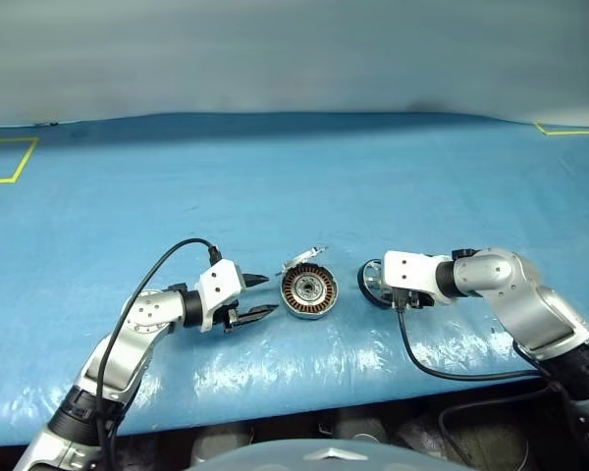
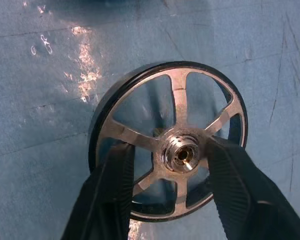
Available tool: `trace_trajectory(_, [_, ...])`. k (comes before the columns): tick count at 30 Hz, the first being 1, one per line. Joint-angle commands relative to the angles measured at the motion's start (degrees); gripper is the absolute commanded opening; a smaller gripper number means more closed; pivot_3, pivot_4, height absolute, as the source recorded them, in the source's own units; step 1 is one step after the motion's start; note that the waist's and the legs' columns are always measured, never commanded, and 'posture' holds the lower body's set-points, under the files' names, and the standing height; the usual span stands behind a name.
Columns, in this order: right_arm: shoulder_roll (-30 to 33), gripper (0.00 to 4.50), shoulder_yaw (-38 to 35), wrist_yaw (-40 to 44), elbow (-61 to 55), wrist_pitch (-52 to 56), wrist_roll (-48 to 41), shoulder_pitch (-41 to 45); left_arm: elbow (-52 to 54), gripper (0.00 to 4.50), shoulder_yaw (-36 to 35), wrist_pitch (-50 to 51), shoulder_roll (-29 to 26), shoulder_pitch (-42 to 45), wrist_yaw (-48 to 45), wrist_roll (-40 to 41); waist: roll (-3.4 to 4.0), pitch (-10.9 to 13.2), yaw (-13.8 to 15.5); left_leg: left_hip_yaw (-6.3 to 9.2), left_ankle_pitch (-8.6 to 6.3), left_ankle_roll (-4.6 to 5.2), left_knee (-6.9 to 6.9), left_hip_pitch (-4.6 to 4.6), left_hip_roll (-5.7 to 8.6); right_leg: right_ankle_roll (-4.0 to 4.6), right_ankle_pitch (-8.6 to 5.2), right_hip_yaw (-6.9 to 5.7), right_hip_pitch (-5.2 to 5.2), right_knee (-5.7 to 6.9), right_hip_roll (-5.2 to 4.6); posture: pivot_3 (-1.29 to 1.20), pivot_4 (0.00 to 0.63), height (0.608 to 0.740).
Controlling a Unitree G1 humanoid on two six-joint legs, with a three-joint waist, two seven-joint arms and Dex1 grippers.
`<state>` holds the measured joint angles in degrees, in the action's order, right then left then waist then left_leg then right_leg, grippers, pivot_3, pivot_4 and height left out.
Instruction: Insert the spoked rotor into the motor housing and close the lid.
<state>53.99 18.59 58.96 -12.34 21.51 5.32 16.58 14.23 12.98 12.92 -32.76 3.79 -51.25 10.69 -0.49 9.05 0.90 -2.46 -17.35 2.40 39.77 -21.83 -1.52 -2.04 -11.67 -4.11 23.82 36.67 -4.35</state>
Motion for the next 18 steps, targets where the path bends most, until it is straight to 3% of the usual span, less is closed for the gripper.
trace_trajectory(1, [-1.1, 1.77, -2.53, -0.26, -2.9, 1.46, -1.69, -0.98, 0.96, 2.65, -0.24, -1.67, 0.38, 0.35, 0.08, 0.07, 0.0, 0.0, -0.01, -0.01, 0.0, 0.0, 0.0, 0.0, 0.0, 0.0, 0.0, 0.01, 0.0, 0.02, 0.0, 0.0, 0.15, 0.74])
trace_trajectory(8, [-5.72, 1.77, -10.96, -4.17, -8.65, 6.06, -8.29, -4.2, 0.52, 2.65, -1.13, -2.39, 0.41, -0.14, 0.69, 0.08, 0.02, 0.01, 0.04, -0.02, 0.0, 0.0, 0.0, -0.01, -0.01, 0.02, 0.06, 0.03, 0.03, 0.04, 0.01, 0.0, 0.15, 0.74])
trace_trajectory(13, [-15.17, 1.77, -23.29, -7.43, -15.71, 14.89, -24.62, -9.06, 0.44, 2.65, -1.78, -2.07, 0.92, -0.48, 1.38, 0.65, 0.02, 0.01, 0.23, -0.01, -0.01, 0.01, -0.01, -0.02, -0.01, -0.03, 0.09, 0.03, 0.03, 0.04, 0.0, 0.0, 0.15, 0.74])
trace_trajectory(18, [-18.65, 1.77, -24.21, -10.06, -21.77, 18.39, -30.59, -15.4, 0.78, 2.65, -1.66, -1.86, 1.13, -0.75, 0.93, 0.77, 0.03, 0.01, 0.33, 0.01, -0.03, 0.05, -0.01, -0.02, 0.01, 0.05, 0.09, 0.02, 0.0, 0.01, -0.02, 0.0, 0.15, 0.74])
